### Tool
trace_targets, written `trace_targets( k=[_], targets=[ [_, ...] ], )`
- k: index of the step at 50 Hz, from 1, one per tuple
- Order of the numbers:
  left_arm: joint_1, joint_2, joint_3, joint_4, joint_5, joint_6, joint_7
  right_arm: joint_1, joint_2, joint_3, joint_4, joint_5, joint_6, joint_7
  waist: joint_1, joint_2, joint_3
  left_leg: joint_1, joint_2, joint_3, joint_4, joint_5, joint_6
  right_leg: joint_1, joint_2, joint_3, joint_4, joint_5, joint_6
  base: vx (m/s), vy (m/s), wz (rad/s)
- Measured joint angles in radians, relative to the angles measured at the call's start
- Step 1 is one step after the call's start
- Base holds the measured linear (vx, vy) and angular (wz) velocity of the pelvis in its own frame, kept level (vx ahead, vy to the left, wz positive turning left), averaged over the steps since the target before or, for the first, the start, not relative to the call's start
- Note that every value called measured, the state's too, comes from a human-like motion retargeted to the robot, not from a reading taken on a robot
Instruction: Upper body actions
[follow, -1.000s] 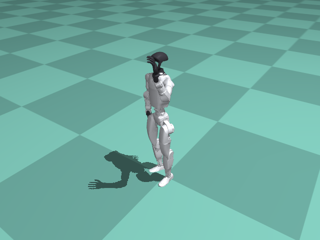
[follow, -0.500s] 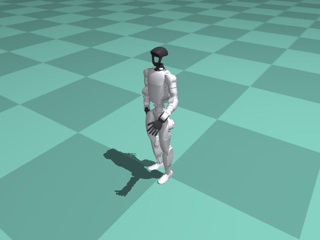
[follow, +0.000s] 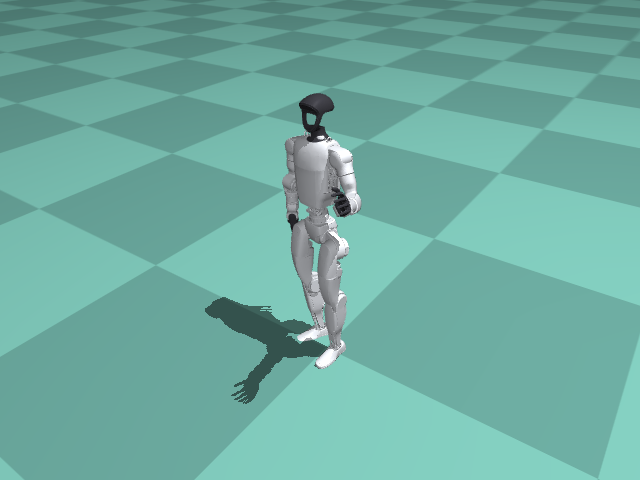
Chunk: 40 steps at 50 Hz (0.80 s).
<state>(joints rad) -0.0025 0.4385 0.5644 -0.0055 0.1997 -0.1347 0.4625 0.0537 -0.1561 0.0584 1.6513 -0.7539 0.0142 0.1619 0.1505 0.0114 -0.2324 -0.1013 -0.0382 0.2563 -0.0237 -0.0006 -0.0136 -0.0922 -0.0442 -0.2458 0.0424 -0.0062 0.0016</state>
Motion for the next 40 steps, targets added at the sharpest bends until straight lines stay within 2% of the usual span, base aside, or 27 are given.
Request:
trace_targets(
  k=[3,8,12,16,20,22,25,28,32,35,40],
  targets=[
    [-0.071,0.019,0.102,0.16,0.048,0.037,0.035,0.001,-0.002,0.001,0.003,0.002,0.0,-0.001,0.003,0.002,-0.006,-0.001,-0.003,-0.001,0.0,0.0,0.0,0.001,0.001,-0.001,-0.001,-0.001,-0.003,-0.04,0.07,0.04],
    [-0.191,0.051,0.17,0.461,-0.061,0.149,-0.095,-0.001,-0.003,-0.005,0.006,0.003,-0.003,0.008,0.004,0.001,-0.01,-0.001,-0.007,-0.01,0.0,0.001,0.001,0.005,0.0,-0.009,-0.002,-0.003,-0.004,-0.01,0.01,0.01],
    [-0.195,0.056,0.183,0.48,-0.094,0.124,-0.056,-0.005,-0.002,0.002,0.002,-0.008,-0.001,0.008,-0.009,0.006,-0.01,0.0,-0.006,-0.01,0.0,0.0,0.002,0.003,0.002,-0.011,-0.002,-0.001,-0.006,0.0,0.0,0.0],
    [-0.177,0.048,0.162,0.387,-0.037,0.091,0.001,-0.007,-0.001,0.012,0.005,-0.003,-0.002,0.004,-0.015,0.004,-0.01,0.001,-0.007,0.002,-0.001,-0.001,0.003,0.002,0.005,-0.002,-0.004,0.0,-0.009,0.0,0.0,0.0],
    [-0.174,0.026,0.084,0.219,-0.035,0.051,-0.014,-0.009,0.002,0.003,0.004,0.006,-0.002,0.004,-0.012,-0.002,-0.006,0.003,-0.007,0.009,-0.002,-0.002,0.003,-0.001,0.005,0.005,-0.001,0.001,-0.009,0.0,0.0,0.0],
    [-0.174,0.028,0.038,0.131,-0.032,-0.004,-0.046,-0.011,0.002,0.007,0.006,0.01,-0.004,0.003,-0.014,-0.004,-0.004,0.004,-0.006,0.011,-0.003,-0.002,0.003,-0.002,0.004,0.007,0.0,0.001,-0.008,0.0,0.0,0.0],
    [-0.184,0.053,-0.048,0.019,-0.036,-0.12,-0.152,-0.013,0.004,0.018,0.006,0.012,-0.001,0.005,-0.023,-0.005,-0.003,0.005,-0.006,0.011,-0.003,-0.002,0.004,-0.002,0.004,0.006,0.001,0.003,-0.007,0.0,0.0,0.0],
    [-0.215,0.095,-0.175,-0.062,-0.086,-0.183,-0.299,-0.013,0.004,0.026,0.002,0.006,0.001,0.003,-0.033,-0.005,-0.004,0.006,-0.006,0.007,-0.003,-0.001,0.004,-0.003,0.004,0.002,0.001,0.005,-0.008,0.0,0.0,0.0],
    [-0.291,0.114,-0.384,-0.074,-0.108,-0.135,-0.556,-0.007,0.004,0.03,0.001,0.002,0.001,-0.005,-0.031,-0.004,-0.012,0.008,-0.008,0.012,-0.002,-0.002,0.006,0.001,0.009,0.002,-0.002,0.005,-0.013,0.02,0.04,-0.06],
    [-0.356,0.071,-0.48,0.025,-0.056,-0.095,-0.715,-0.003,0.008,0.023,0.005,0.016,0.002,-0.004,-0.019,-0.007,-0.016,0.012,-0.009,0.022,-0.002,-0.004,0.007,0.007,0.014,0.007,-0.006,0.005,-0.019,0.01,0.08,-0.14],
    [-0.401,0.007,-0.507,0.104,-0.09,-0.108,-0.703,-0.01,0.018,0.018,-0.004,0.006,0.006,-0.006,-0.03,-0.01,0.001,0.026,-0.009,0.021,0.001,-0.005,0.008,0.016,0.012,0.004,-0.003,0.008,-0.017,0.0,-0.03,0.01]
  ],
)
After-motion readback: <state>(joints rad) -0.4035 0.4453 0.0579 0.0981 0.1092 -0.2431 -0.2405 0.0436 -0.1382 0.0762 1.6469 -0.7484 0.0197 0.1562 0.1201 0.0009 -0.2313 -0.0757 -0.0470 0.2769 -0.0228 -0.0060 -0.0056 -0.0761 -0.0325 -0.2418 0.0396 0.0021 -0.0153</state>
